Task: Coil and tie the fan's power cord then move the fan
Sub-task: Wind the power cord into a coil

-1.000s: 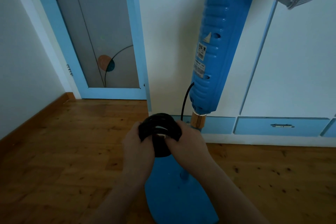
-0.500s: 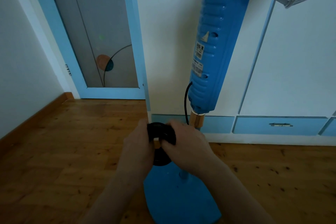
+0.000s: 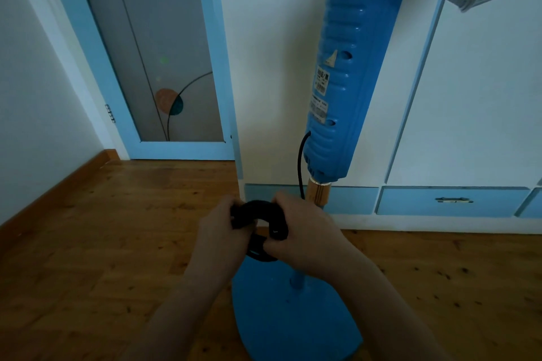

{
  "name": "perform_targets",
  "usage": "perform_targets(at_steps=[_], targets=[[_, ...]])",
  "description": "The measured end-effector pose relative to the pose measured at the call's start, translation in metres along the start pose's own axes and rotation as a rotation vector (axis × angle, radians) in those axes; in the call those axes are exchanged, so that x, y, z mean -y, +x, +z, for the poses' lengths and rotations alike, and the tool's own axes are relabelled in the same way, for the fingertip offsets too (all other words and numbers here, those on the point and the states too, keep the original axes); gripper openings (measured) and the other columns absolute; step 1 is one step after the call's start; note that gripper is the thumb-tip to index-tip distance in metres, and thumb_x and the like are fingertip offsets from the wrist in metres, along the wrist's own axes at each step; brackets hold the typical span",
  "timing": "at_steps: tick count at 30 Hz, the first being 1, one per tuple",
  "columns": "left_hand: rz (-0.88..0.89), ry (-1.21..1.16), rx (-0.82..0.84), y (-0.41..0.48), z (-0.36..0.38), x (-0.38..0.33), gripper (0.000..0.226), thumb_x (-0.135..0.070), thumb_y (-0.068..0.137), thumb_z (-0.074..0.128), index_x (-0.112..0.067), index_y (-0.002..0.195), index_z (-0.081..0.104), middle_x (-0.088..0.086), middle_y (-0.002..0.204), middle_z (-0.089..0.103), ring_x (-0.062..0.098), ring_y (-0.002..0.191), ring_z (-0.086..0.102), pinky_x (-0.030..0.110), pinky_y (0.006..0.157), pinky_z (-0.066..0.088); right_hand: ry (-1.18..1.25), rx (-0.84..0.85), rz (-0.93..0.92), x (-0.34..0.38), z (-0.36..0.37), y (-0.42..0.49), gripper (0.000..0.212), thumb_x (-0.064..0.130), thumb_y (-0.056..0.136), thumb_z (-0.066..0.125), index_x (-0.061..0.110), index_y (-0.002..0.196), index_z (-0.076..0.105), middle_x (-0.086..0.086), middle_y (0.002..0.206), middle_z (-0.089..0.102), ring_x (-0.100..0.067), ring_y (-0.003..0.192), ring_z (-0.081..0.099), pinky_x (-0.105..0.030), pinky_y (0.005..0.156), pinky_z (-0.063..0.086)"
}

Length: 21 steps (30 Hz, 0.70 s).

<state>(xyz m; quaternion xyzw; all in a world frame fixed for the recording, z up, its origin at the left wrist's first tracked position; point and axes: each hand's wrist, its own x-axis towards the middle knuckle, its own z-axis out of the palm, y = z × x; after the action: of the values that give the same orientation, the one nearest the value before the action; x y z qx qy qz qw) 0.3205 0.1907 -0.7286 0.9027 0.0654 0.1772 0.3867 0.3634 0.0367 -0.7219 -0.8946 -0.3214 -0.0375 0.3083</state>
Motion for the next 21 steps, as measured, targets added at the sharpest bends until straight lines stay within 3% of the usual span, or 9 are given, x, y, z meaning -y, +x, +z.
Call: perform_targets(at_steps=[3,5,7,10,12,16,19,21], targets=[[0.121,0.221,0.062,0.002,-0.005,0.005,0.02,-0.012,0.092,0.059,-0.028,0.104,0.055,-0.015,0.089,0.063,0.0,0.069,0.06,0.014,0.049,0.047,-0.161,-0.013,-0.1,0.001,0.003,-0.002,0.042,0.051,0.073,0.064,0.046,0.082,0.023,0.02,0.073,0.04,0.0,0.065,0.04,-0.023,0.053,0.032],[0.128,0.219,0.079,0.0,-0.001,0.007,0.016,-0.01,0.092,0.056,-0.023,0.1,0.06,-0.008,0.083,0.067,0.005,0.063,0.06,0.019,0.051,0.05,-0.189,-0.058,-0.119,0.003,0.004,-0.002,0.036,0.047,0.074,0.064,0.044,0.087,0.03,0.021,0.076,0.044,-0.003,0.071,0.044,-0.024,0.056,0.034],[0.052,0.066,0.0,-0.001,0.005,0.008,0.016,-0.007,0.094,0.054,-0.02,0.09,0.061,-0.001,0.074,0.065,0.004,0.058,0.058,0.014,0.048,0.046,-0.133,-0.138,-0.062,0.003,0.005,-0.002,0.03,0.043,0.076,0.063,0.041,0.099,0.044,0.019,0.09,0.055,-0.006,0.085,0.052,-0.027,0.066,0.045],[-0.109,-0.289,-0.152,0.0,0.007,0.003,0.023,-0.007,0.096,0.052,-0.019,0.084,0.068,0.0,0.07,0.065,0.004,0.057,0.058,0.009,0.044,0.041,0.114,-0.188,0.115,0.002,0.006,0.001,0.045,0.045,0.071,0.067,0.041,0.113,0.05,0.02,0.103,0.062,-0.003,0.093,0.057,-0.029,0.076,0.053],[-0.163,-0.427,-0.187,-0.002,0.008,-0.001,0.026,-0.01,0.096,0.052,-0.019,0.08,0.071,-0.004,0.063,0.066,0.002,0.054,0.058,0.011,0.044,0.041,0.181,-0.146,0.154,0.003,0.007,0.002,0.047,0.046,0.07,0.066,0.039,0.116,0.055,0.018,0.1,0.065,-0.003,0.091,0.06,-0.033,0.077,0.056],[-0.221,-0.553,-0.076,-0.006,0.007,-0.004,0.024,-0.017,0.096,0.055,-0.013,0.079,0.071,0.008,0.066,0.067,0.02,0.058,0.063,0.023,0.051,0.051,0.308,-0.089,0.163,0.002,0.004,0.0,0.032,0.029,0.078,0.061,0.028,0.11,0.056,0.011,0.088,0.065,-0.009,0.077,0.063,-0.041,0.07,0.06],[-0.109,-0.339,-0.028,-0.006,0.003,-0.007,0.008,-0.019,0.092,0.064,-0.023,0.089,0.071,-0.007,0.074,0.071,0.007,0.063,0.065,0.015,0.052,0.049,0.149,-0.102,0.148,-0.002,0.001,-0.001,0.02,0.02,0.084,0.059,0.024,0.101,0.05,0.006,0.08,0.061,-0.012,0.071,0.059,-0.041,0.064,0.058],[0.083,0.066,-0.059,-0.004,-0.002,-0.006,0.036,-0.019,0.088,0.067,-0.032,0.12,0.057,-0.018,0.1,0.066,0.003,0.079,0.065,0.021,0.061,0.055,-0.044,-0.099,0.093,-0.002,0.0,-0.002,0.017,0.02,0.085,0.057,0.026,0.097,0.046,0.007,0.079,0.057,-0.014,0.072,0.056,-0.038,0.064,0.055]])
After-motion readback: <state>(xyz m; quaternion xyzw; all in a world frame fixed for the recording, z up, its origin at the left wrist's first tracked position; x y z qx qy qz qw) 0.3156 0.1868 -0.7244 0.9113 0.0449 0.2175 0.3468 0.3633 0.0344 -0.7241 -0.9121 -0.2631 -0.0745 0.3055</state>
